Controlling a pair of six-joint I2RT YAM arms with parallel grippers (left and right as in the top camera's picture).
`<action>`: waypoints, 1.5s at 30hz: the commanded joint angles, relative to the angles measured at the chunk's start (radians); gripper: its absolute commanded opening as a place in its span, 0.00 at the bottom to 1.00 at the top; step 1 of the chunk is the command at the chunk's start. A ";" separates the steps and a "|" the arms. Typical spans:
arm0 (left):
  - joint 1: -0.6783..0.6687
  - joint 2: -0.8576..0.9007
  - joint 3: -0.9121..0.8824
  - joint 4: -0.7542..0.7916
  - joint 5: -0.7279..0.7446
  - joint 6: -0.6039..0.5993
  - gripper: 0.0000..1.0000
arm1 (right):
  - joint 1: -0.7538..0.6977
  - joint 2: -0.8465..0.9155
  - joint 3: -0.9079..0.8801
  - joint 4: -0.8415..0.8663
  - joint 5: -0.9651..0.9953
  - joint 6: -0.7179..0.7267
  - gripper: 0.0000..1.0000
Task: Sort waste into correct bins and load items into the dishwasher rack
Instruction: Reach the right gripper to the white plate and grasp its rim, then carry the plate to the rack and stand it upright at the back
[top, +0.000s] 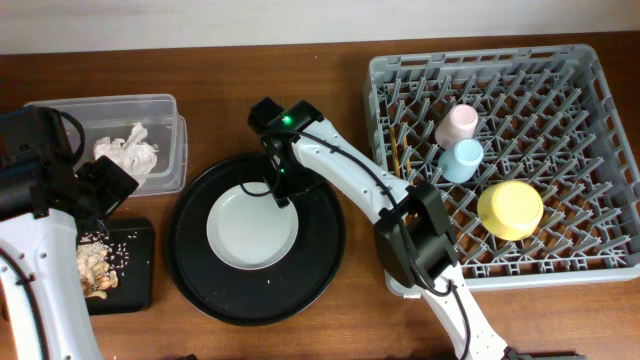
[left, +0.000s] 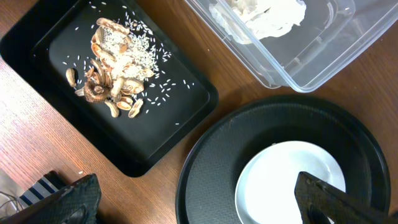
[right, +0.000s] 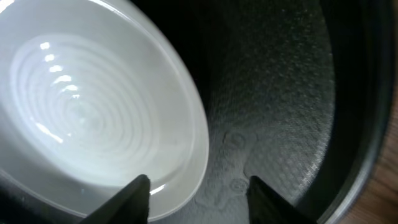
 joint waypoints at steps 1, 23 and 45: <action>0.005 0.000 0.005 -0.001 0.000 -0.001 0.99 | 0.006 0.016 -0.005 0.026 0.012 0.073 0.49; 0.005 0.000 0.005 -0.001 0.000 -0.001 0.99 | -0.120 -0.154 0.000 -0.011 0.019 0.117 0.04; 0.005 0.000 0.005 -0.001 0.000 -0.001 0.99 | -0.510 -0.341 0.014 -0.062 0.930 0.185 0.04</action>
